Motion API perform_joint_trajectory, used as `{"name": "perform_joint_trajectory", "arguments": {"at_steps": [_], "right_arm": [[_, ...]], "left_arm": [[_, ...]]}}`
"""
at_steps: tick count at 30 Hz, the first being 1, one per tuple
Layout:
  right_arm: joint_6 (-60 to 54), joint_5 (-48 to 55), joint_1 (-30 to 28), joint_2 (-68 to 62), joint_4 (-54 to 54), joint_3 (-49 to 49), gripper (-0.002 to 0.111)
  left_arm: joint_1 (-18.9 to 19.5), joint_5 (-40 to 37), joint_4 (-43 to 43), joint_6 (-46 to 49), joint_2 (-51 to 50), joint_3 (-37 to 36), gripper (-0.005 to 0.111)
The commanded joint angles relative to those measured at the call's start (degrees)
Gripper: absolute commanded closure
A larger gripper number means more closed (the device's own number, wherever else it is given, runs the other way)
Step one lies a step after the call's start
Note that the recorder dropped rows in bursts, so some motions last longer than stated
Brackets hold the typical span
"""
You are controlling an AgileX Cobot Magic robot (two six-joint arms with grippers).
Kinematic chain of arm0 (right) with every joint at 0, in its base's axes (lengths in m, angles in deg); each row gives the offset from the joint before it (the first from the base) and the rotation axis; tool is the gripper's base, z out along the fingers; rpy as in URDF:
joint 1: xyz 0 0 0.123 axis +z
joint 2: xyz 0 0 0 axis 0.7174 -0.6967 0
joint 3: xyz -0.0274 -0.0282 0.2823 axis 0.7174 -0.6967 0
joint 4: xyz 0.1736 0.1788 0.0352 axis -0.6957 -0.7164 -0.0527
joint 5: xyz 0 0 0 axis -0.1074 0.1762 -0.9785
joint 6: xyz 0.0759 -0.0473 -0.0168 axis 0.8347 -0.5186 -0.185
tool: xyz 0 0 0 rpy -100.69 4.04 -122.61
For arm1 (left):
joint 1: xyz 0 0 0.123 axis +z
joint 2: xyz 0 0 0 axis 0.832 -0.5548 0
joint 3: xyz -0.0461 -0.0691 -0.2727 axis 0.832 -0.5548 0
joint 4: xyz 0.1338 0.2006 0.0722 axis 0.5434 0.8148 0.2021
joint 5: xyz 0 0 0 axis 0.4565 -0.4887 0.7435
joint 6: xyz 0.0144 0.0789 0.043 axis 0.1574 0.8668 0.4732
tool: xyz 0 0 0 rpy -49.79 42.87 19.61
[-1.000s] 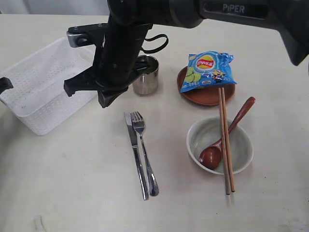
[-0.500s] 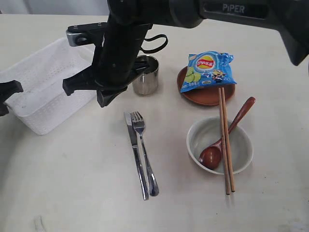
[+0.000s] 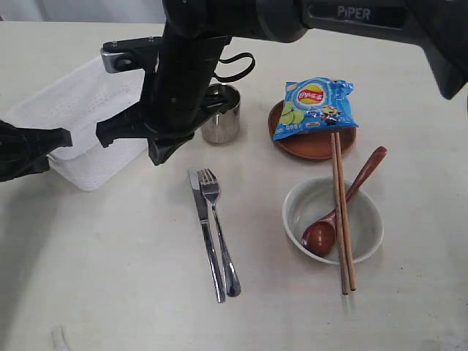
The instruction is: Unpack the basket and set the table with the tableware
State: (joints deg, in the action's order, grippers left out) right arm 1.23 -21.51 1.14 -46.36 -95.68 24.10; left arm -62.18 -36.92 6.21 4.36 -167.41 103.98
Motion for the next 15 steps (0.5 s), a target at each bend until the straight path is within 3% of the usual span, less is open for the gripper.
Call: {"name": "perform_joint_trajectory", "arguments": {"at_steps": [1,11,15], "right_arm": [[-0.8,0.5,-0.2,1.5,-0.5,-0.2,0.109],[-0.9,0.9,-0.2,7.1,1.1,-0.2,0.109],[-1.4,2.0,-0.2,10.4,1.5,-0.2,0.109]], "left_arm": [[-3.5,-3.3,-0.9,3.4,-0.1,3.4,0.107],[-5.6,-9.0,-2.1,8.6,-0.1,7.0,0.107],[-5.6,-15.2,-13.0,22.5,-0.1,7.5,0.107]]}}
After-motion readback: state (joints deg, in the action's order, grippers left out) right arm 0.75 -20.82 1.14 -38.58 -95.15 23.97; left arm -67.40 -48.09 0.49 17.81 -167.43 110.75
